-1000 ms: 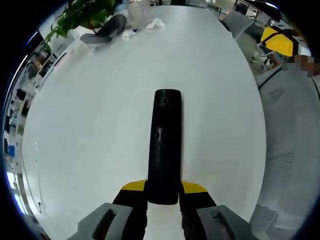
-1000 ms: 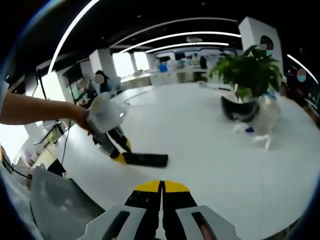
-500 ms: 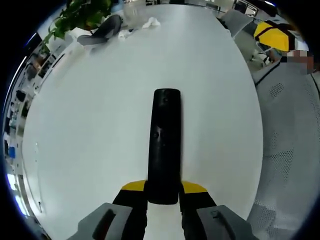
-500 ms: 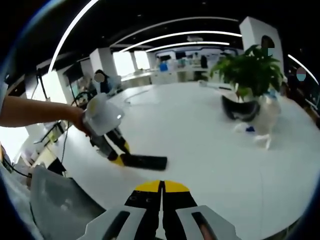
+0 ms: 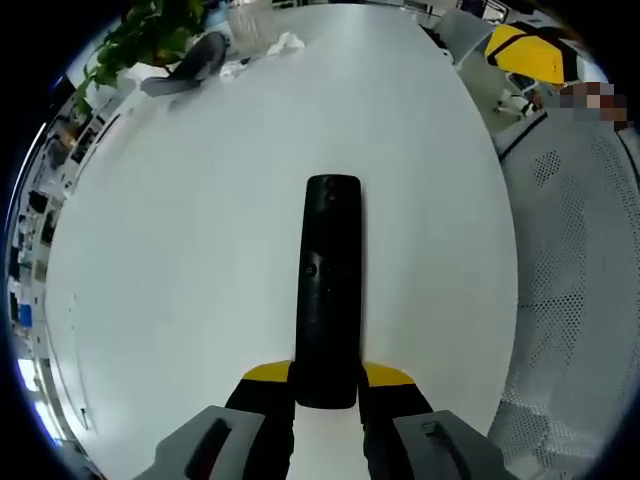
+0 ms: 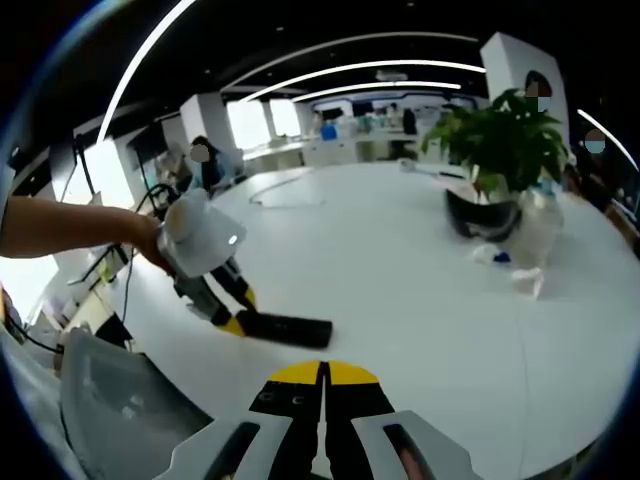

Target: Press the specified remote control buttons in sequence, fully releasing each button before pressing the next.

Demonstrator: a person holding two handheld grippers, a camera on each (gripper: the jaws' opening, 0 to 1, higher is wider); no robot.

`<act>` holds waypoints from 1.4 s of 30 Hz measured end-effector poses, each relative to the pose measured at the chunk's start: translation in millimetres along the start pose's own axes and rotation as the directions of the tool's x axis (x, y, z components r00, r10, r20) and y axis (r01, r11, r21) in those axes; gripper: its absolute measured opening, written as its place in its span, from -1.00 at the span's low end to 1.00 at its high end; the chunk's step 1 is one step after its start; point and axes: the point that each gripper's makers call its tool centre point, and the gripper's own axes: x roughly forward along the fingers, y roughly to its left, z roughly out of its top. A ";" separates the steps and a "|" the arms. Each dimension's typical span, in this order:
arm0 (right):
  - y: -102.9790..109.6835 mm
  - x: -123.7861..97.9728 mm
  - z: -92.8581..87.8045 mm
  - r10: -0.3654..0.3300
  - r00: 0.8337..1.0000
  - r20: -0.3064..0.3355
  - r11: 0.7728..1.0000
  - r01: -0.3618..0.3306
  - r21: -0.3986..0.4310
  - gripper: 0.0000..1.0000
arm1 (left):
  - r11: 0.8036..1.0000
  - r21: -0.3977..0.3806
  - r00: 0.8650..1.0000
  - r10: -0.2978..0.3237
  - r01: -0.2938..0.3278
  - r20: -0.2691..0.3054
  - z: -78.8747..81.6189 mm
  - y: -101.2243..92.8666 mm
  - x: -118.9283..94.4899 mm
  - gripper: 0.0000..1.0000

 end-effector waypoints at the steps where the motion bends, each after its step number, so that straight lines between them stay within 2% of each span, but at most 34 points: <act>1: 0.1 0.0 -0.1 0.000 1.000 -0.001 1.000 0.000 -0.001 -1.00 | 1.000 -0.002 1.000 0.000 0.000 0.003 -0.1 -0.2 0.1 -0.53; 35: 2.6 0.5 -1.7 0.017 1.000 -0.010 1.000 -0.017 0.002 -1.00 | 1.000 -0.020 1.000 -0.003 0.003 -0.004 -1.7 -20.6 -0.8 -0.53; 42: 3.6 1.0 -1.4 0.022 1.000 -0.011 1.000 -0.022 0.003 -1.00 | 0.999 -0.042 1.000 0.002 -0.001 0.016 -2.3 -24.8 -1.9 -0.53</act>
